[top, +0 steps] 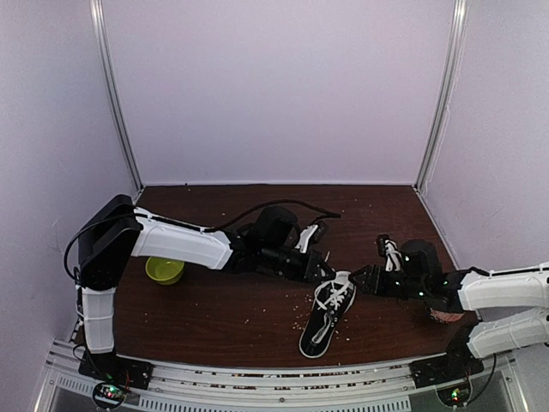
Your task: Tie the shoes
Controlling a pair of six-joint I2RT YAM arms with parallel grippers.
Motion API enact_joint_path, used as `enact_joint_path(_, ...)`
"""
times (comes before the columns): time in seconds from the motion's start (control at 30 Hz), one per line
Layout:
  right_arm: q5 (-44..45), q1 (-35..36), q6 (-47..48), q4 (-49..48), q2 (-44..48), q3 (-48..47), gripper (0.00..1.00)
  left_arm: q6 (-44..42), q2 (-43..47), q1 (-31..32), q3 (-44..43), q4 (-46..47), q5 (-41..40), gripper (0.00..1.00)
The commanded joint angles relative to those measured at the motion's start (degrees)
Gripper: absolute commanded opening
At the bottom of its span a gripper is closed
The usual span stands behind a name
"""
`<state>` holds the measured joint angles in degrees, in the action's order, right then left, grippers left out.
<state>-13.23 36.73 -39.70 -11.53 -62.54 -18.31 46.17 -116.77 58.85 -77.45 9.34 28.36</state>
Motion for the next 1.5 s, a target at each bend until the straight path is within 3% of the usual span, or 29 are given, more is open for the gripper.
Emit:
enact_joint_path(0.0,-2.4,2.2,-3.6,-11.5,-4.5,0.0,0.52,0.2,1.6,-0.5,-0.9,1.9,0.4,0.0)
enact_joint_path(0.5,-0.8,3.5,-3.4,-14.9,-9.6,0.6,0.36,-0.4,1.2,-0.5,-1.8,0.6,0.4,0.0)
enact_joint_path(0.63,-0.9,3.5,-3.1,-16.4,-12.4,0.0,0.23,-0.4,1.3,-0.5,-2.1,0.6,0.3,0.0)
enact_joint_path(0.7,-1.2,3.5,-3.0,-16.5,-12.4,-0.2,0.12,-0.3,1.2,-0.5,-2.0,0.5,0.1,0.0)
enact_joint_path(0.8,2.7,3.5,-1.4,-9.8,-8.0,-0.6,0.0,-0.2,1.3,-0.5,-1.8,0.5,-0.1,0.0)
enact_joint_path(0.97,7.3,3.5,3.0,3.5,7.6,0.2,0.0,0.3,1.2,-0.5,-1.6,0.8,-0.3,0.0)
enact_joint_path(1.17,0.1,5.2,6.3,14.3,22.2,-1.6,0.0,1.4,0.8,-0.5,-2.7,-1.9,-1.0,0.0)
enact_joint_path(1.27,-1.5,8.9,5.3,14.3,24.2,-2.0,0.0,2.0,0.5,-0.5,-2.9,-2.5,-1.1,0.0)
enact_joint_path(1.47,3.4,17.1,4.5,9.2,20.9,-4.5,0.0,2.5,0.6,-0.5,-2.7,-2.7,-1.0,0.0)
